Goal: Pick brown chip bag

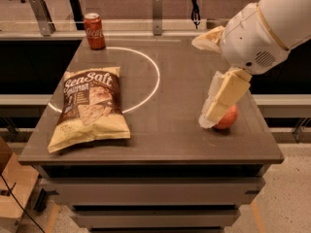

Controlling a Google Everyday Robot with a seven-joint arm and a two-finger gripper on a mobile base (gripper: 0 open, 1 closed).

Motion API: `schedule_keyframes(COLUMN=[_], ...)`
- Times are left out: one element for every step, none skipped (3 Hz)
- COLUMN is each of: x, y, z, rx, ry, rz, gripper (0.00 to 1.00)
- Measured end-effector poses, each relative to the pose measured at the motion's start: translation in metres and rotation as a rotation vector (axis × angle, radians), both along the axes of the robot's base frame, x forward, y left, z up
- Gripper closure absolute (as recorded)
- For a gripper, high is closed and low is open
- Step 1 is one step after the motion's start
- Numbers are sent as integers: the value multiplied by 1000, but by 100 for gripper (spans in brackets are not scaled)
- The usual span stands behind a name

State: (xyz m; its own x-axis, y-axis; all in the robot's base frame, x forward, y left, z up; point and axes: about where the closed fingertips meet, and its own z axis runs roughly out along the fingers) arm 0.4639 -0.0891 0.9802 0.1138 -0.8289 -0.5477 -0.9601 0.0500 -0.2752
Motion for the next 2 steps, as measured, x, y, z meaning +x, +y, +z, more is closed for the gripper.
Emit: schedule_keyframes(x=[0, 4], y=[3, 17], z=[2, -3], rx=[9, 32], ry=[-2, 4], rz=[2, -1], gripper=[0, 0])
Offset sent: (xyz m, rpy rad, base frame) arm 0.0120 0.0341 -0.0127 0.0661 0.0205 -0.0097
